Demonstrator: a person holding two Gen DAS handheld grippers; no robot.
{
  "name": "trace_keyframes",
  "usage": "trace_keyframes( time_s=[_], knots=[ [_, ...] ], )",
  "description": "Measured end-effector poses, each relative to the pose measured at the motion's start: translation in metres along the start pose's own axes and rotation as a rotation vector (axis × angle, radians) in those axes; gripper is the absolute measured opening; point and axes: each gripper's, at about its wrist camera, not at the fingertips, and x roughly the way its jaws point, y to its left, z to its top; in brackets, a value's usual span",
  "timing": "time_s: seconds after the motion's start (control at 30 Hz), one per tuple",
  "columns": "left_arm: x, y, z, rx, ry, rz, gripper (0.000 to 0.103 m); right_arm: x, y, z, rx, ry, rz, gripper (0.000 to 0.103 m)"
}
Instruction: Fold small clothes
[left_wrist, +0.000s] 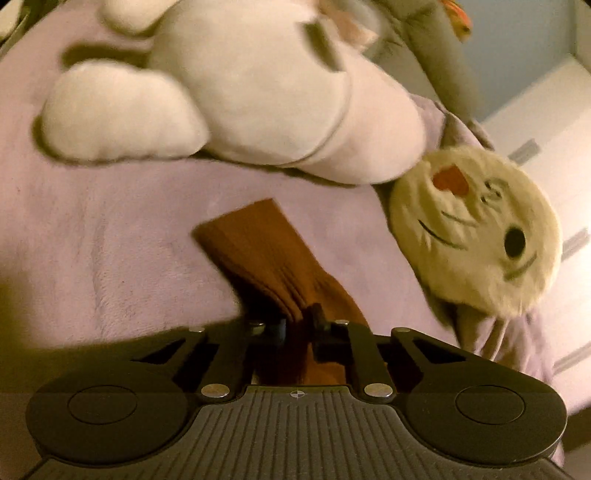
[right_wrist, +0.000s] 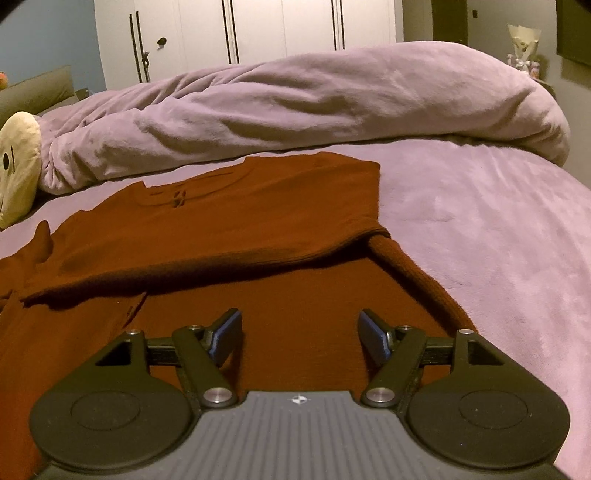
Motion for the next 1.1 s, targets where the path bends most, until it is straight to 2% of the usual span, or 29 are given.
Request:
trace_keyframes(
  time_s=[0.07,0.17,0.27,0.33,0.47,0.53,0.57,0.63,0.67,0.7,0.77,0.83,0.87,1.0,1.1],
  knots=[
    [-0.009,-0.015,-0.003,0.083,-0.013,-0.002,0.013,0.0,-0.003,0.002,0.014,-0.001,0.003,0.07],
    [-0.03,-0.055,-0.018,0.255,-0.022,-0.071,0.013,-0.002,-0.005,0.003,0.035,-0.007,0.015,0.07],
    [-0.051,-0.107,-0.048,0.423,0.008,-0.167,0.013,-0.006,-0.005,0.002,0.038,-0.017,0.026,0.07],
    [-0.066,-0.149,-0.081,0.544,0.037,-0.244,0.013,-0.009,-0.006,0.002,0.042,-0.023,0.034,0.07],
    [-0.089,-0.219,-0.166,0.713,0.125,-0.404,0.013,-0.015,-0.009,0.002,0.069,-0.033,0.058,0.07],
    [-0.093,-0.241,-0.215,0.797,0.176,-0.444,0.014,-0.02,-0.011,0.002,0.078,-0.042,0.065,0.07],
    [-0.092,-0.248,-0.237,0.826,0.208,-0.45,0.019,-0.022,-0.013,0.002,0.084,-0.044,0.069,0.07],
    [-0.088,-0.253,-0.279,0.889,0.29,-0.445,0.032,-0.025,-0.018,0.004,0.097,-0.039,0.086,0.07],
    [-0.087,-0.252,-0.292,0.913,0.318,-0.43,0.05,-0.026,-0.021,0.006,0.103,-0.035,0.102,0.07],
    [-0.087,-0.249,-0.303,0.93,0.332,-0.41,0.058,-0.027,-0.022,0.007,0.103,-0.03,0.118,0.07],
    [-0.096,-0.238,-0.31,0.955,0.331,-0.392,0.059,-0.029,-0.024,0.011,0.099,-0.025,0.152,0.07],
    [-0.11,-0.224,-0.304,0.974,0.298,-0.376,0.072,-0.028,-0.023,0.018,0.097,-0.021,0.211,0.07],
    [-0.115,-0.217,-0.3,0.976,0.274,-0.36,0.083,-0.026,-0.02,0.021,0.097,-0.018,0.239,0.07],
    [-0.123,-0.183,-0.284,0.98,0.214,-0.255,0.086,-0.008,0.014,0.037,0.093,0.008,0.384,0.07],
    [-0.11,-0.167,-0.276,0.98,0.202,-0.159,0.086,0.015,0.048,0.049,0.13,0.059,0.496,0.068]
  ],
)
